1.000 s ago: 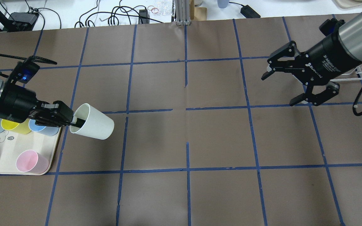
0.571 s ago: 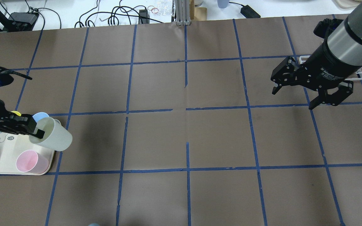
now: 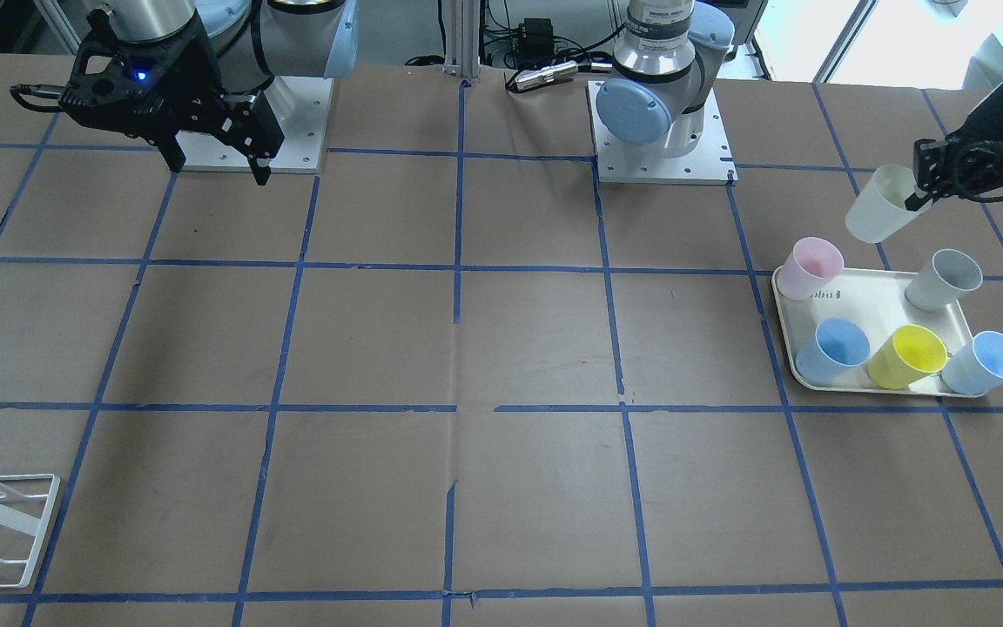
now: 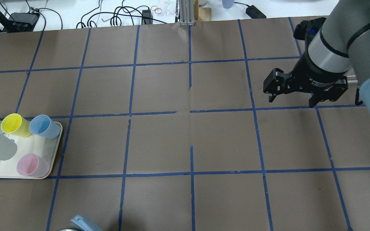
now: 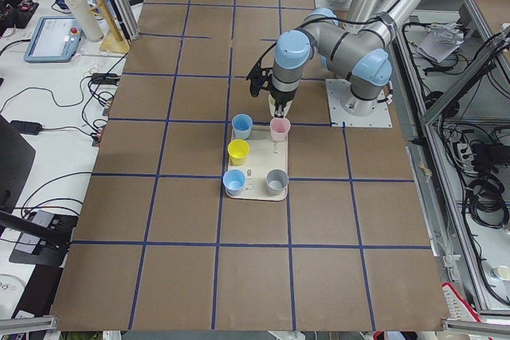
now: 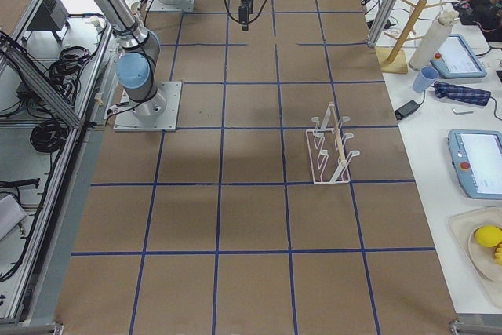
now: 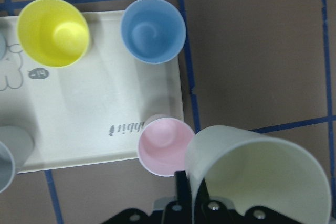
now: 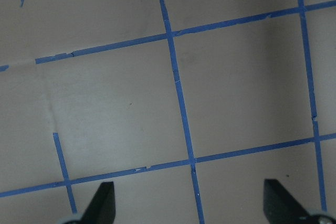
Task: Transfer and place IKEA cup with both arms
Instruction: 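Carry the white cup with the left gripper over the white tray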
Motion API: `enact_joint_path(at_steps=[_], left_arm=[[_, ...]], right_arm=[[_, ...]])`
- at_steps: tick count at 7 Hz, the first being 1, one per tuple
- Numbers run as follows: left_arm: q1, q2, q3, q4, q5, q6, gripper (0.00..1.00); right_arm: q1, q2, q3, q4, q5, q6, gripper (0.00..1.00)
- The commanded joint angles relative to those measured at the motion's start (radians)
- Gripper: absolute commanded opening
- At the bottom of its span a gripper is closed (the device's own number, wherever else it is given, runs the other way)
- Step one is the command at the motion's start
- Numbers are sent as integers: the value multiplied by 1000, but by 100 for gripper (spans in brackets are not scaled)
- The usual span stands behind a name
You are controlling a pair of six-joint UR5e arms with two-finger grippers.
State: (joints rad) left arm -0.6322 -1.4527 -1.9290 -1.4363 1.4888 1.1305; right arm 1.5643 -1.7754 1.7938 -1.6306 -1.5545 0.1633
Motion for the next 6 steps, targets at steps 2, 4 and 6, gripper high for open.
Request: enact_joint_path(at_steps=[2, 4, 6], left_arm=[[106, -132, -7, 98, 2, 194, 0], [120, -237, -7, 210, -2, 230, 0], [118, -287, -5, 217, -4, 217, 0]], right_arm=[[2, -13, -1, 0, 1, -37, 100], [-6, -12, -2, 8, -7, -30, 100], [-6, -16, -5, 15, -10, -22, 100]])
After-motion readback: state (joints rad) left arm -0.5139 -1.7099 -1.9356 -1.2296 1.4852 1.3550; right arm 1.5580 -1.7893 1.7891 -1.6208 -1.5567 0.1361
